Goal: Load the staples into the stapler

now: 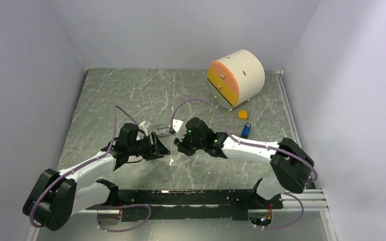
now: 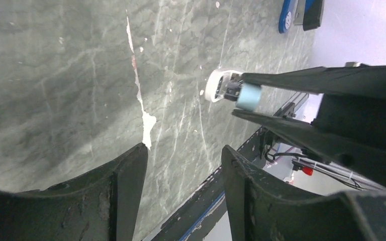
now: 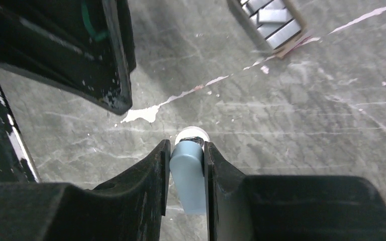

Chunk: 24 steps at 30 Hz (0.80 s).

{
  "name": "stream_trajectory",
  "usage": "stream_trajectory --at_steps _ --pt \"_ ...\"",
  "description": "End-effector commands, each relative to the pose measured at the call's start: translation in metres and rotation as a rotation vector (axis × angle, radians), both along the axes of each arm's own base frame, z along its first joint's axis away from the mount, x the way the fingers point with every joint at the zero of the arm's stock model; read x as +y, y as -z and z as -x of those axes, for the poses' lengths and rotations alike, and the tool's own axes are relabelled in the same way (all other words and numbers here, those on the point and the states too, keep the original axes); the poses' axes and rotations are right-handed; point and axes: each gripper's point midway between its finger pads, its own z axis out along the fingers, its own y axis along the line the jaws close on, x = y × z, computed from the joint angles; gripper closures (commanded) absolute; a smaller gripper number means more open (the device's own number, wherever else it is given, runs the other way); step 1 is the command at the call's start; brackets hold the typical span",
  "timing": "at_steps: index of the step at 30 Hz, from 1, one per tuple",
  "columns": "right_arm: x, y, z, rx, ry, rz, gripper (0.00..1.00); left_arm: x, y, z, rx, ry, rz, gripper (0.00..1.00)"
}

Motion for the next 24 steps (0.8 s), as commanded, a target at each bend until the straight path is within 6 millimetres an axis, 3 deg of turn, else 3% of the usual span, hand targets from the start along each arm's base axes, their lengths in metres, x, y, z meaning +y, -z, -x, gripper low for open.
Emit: stream_trajectory --at_steps 1,7,18,24 --pt "0.012 -0.035 -0.006 -0.005 0.02 -0.198 0.87 -0.018 -0.011 -0.005 -0.045 0.011 0.08 0.37" --pt "0.012 -0.046 0.002 0.028 -0.003 -0.287 0.87 -0.036 -0.023 -0.003 -0.063 0.044 0.15 0.32" --pt "0.016 -0.058 0.014 0.055 -0.056 -0.341 0.87 -0.035 -0.022 -0.001 -0.101 0.015 0.195 0.56" --pt "0.019 -0.057 0.021 0.082 -0.091 -0.337 0.87 -0.038 -0.035 -0.002 -0.148 0.021 0.25 0.53"
